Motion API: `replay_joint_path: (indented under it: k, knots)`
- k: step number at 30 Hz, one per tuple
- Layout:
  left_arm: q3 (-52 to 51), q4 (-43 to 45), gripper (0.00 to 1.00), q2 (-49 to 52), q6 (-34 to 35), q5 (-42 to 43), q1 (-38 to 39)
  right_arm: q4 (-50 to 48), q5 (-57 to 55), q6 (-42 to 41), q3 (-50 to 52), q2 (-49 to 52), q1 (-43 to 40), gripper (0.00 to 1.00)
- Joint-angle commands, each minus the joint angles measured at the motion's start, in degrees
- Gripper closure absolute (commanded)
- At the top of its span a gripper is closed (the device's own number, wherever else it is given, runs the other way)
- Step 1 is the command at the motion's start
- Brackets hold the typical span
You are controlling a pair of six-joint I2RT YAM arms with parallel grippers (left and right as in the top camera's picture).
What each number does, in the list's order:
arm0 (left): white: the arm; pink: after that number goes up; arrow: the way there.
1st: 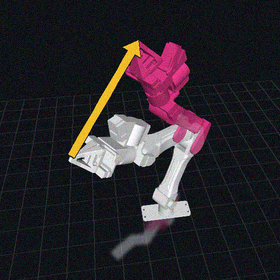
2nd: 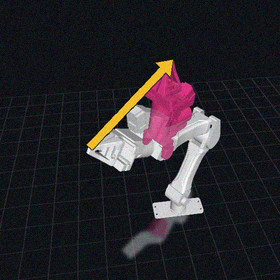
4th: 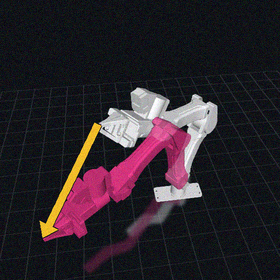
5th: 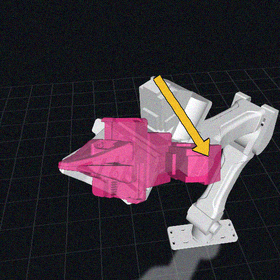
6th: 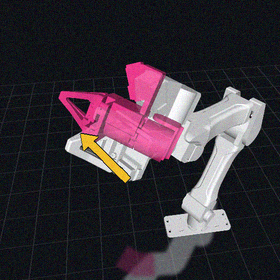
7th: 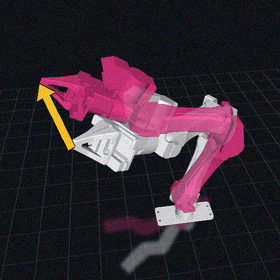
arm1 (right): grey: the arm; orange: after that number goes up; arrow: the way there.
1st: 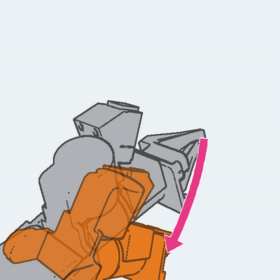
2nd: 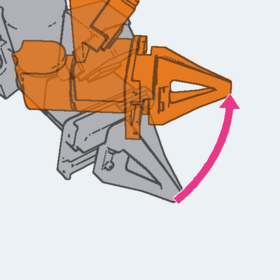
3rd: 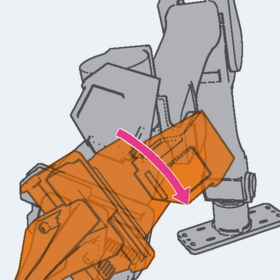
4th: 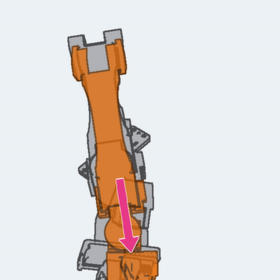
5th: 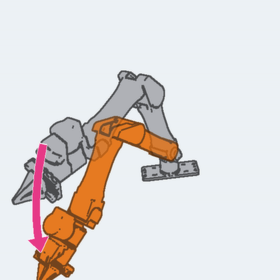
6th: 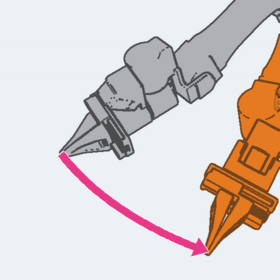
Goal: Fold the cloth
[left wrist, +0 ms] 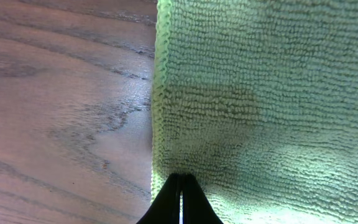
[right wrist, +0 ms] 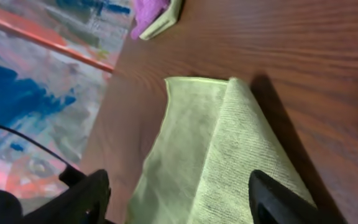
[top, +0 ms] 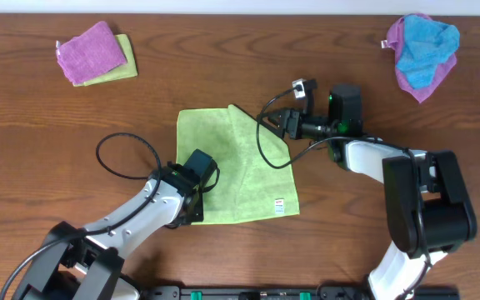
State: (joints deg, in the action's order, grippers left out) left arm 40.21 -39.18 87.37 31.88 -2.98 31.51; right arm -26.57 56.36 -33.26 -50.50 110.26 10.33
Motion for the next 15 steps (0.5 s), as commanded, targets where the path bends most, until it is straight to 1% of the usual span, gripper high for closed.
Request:
replay_joint_path:
  k: [1,4,6,7,10,15]
  knots:
    - [0.22,0.44,0.94,0.7,-1.05,-0.04,-0.44,1.14,5.01,-1.86,-0.07,0.79,-0.92,0.32]
    - [0.22,0.44,0.94,0.7,-1.07,-0.04,-0.44,5.86,6.69,-1.84,-0.07,0.76,-3.19,0.38]
    - [0.22,0.44,0.94,0.7,-1.09,-0.04,-0.44,13.62,7.1,1.55,-0.07,0.72,-6.25,0.39]
    - [0.22,0.44,0.94,0.7,-1.09,-0.02,-0.44,17.75,7.02,4.2,-0.07,0.59,-7.78,0.38]
    - [0.22,0.44,0.94,0.7,-1.09,0.02,-0.44,25.2,5.49,9.14,-0.07,-0.31,-11.02,0.36]
    - [0.22,0.44,0.94,0.7,-1.09,0.02,-0.44,33.77,1.03,14.19,-0.07,-2.58,-13.46,0.32]
